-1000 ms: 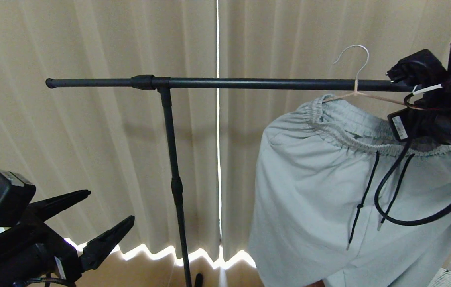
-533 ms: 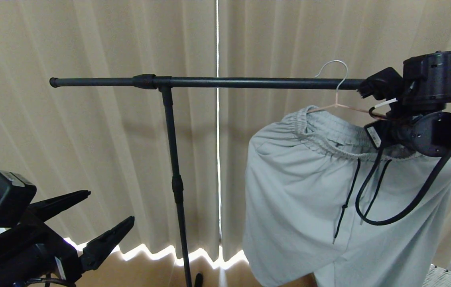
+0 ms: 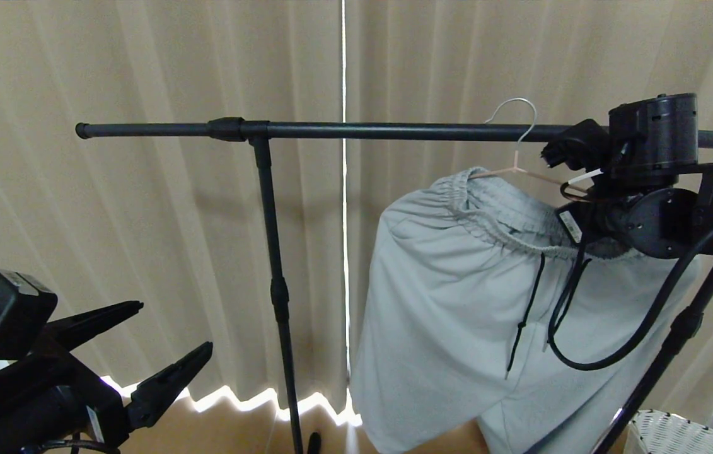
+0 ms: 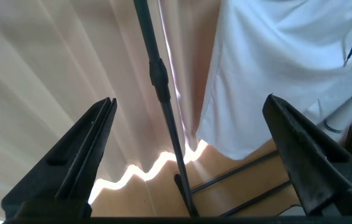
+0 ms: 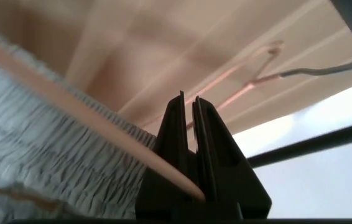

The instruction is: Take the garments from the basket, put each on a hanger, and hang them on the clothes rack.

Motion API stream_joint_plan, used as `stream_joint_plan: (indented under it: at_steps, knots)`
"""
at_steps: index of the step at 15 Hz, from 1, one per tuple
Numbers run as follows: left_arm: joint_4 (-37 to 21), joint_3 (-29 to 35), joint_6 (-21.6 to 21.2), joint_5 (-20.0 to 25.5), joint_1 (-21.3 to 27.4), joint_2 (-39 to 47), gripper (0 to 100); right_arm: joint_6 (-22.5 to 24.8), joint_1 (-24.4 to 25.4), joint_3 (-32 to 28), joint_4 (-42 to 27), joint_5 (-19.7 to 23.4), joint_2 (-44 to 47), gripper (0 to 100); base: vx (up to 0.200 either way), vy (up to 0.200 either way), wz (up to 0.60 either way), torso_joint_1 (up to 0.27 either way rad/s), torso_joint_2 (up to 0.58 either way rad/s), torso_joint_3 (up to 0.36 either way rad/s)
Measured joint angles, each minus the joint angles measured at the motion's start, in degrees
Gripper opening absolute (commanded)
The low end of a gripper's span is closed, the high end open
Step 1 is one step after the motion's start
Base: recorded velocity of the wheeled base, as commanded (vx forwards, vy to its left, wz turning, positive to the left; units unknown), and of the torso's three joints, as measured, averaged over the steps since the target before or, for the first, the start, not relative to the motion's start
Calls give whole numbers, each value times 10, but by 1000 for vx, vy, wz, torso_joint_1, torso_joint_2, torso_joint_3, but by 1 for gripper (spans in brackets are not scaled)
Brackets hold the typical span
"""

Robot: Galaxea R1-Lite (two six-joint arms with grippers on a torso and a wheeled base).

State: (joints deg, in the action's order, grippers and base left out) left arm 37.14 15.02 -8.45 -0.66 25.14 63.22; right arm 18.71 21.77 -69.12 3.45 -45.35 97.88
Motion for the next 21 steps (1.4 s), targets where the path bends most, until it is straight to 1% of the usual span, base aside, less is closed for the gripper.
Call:
stream_joint_plan:
  at_steps: [5, 11, 12, 15, 17, 19, 21]
  knots:
    - [0, 1, -1, 0, 0, -2, 100, 1, 41, 13, -1, -10, 6, 0, 0, 0, 0, 0, 0, 0]
    - [0, 1, 0, 0, 0, -3, 100, 1, 53, 15, 5, -10, 16, 0, 0, 0, 0, 0, 0, 0]
    - [0, 1, -1, 0, 0, -3, 100, 1, 54, 15, 3, -9, 15, 100, 0, 0, 0, 0, 0, 0]
    - [0, 0, -1, 0, 0, -3, 100, -5, 56, 21, 8, -5, 14, 100, 0, 0, 0, 0, 0, 0]
    - [0, 0, 0, 0, 0, -3, 100, -12, 57, 31, 22, 10, 10, 100, 0, 0, 0, 0, 0, 0]
    - [0, 0, 0, 0, 0, -2, 100, -20, 61, 53, 88, 72, 7, 100, 0, 0, 0, 0, 0, 0]
    - [0, 0, 0, 0, 0, -2, 100, -21, 62, 76, 143, 99, 8, 100, 0, 0, 0, 0, 0, 0]
